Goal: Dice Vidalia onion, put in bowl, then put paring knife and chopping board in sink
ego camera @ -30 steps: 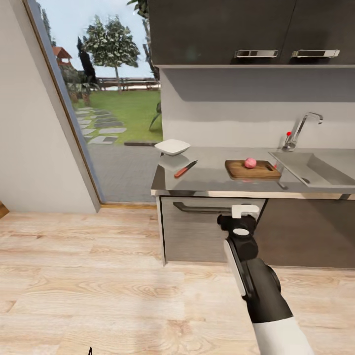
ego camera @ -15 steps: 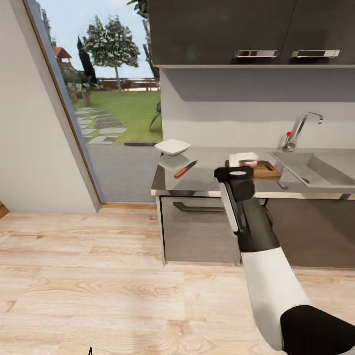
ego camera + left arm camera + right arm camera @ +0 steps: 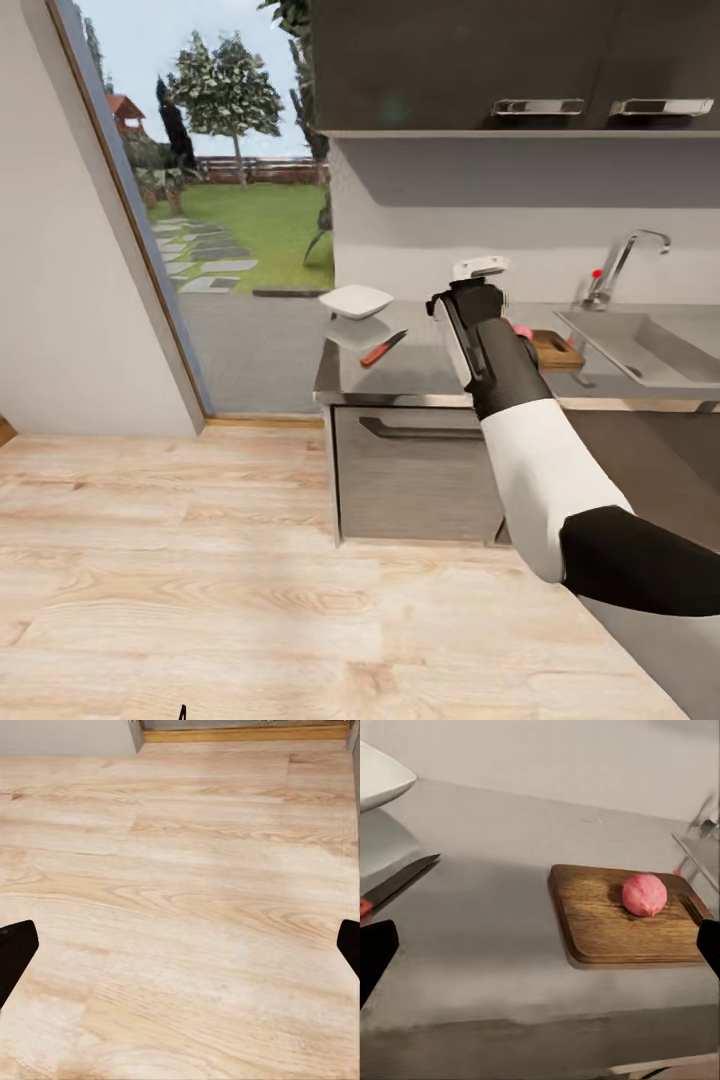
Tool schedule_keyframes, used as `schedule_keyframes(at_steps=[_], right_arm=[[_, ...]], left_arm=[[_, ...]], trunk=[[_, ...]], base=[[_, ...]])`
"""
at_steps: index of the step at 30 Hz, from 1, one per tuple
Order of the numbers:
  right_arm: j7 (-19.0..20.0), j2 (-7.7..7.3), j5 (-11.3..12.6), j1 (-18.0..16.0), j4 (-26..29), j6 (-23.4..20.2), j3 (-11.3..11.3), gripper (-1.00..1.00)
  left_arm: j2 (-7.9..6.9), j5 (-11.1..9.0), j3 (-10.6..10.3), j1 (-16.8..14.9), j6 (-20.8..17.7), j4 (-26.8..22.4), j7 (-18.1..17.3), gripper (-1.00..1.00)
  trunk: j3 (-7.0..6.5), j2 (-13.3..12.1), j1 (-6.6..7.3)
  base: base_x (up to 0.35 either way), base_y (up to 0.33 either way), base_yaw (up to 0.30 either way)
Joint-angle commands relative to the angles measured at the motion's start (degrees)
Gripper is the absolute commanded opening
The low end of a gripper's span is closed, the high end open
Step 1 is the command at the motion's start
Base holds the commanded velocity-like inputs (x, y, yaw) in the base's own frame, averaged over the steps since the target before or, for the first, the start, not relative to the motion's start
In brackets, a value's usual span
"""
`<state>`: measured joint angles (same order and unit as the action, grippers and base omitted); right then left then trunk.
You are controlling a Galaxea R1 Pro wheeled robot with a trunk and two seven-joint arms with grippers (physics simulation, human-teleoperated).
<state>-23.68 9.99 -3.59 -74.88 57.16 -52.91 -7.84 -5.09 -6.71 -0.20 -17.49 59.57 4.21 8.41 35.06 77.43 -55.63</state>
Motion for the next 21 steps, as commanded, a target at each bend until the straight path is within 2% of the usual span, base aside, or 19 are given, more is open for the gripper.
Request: schedule_keyframes(at_steps=[1,5,9,17,21], right_arm=[[0.0,0.01,0.1,-0.3,-0.3,-0.4,-0.1,1.00],[0.0,0.01,2.5,-0.8,-1.0,-0.4,-0.2,1.00],[0.1,0.01,3.8,-0.9,-1.1,-0.4,-0.3,1.00],[0.3,0.01,4.2,-0.9,-1.4,-0.3,-0.3,1.00],[0.3,0.01,5.3,-0.7,-1.4,0.4,-0.3,1.00]], left_arm=[[0.00,-0.3,-0.1,-0.1,0.3,0.2,-0.1,1.00],[-0.01,-0.3,-0.1,-0.1,0.2,0.2,-0.1,1.00],[-0.01,-0.2,-0.1,-0.1,0.2,0.2,-0.1,1.00],[-0.01,-0.3,-0.1,-0.1,0.2,0.2,-0.1,1.00],[-0.01,-0.2,-0.1,-0.1,0.2,0.2,-0.1,1.00]], trunk=[[0.06,0.0,-0.02],[0.06,0.0,-0.02],[0.06,0.0,-0.02],[0.06,0.0,-0.02],[0.06,0.0,-0.02]], base=[[0.228,0.180,0.000],[0.238,0.188,0.000],[0.245,0.195,0.000],[0.247,0.197,0.000],[0.235,0.209,0.000]])
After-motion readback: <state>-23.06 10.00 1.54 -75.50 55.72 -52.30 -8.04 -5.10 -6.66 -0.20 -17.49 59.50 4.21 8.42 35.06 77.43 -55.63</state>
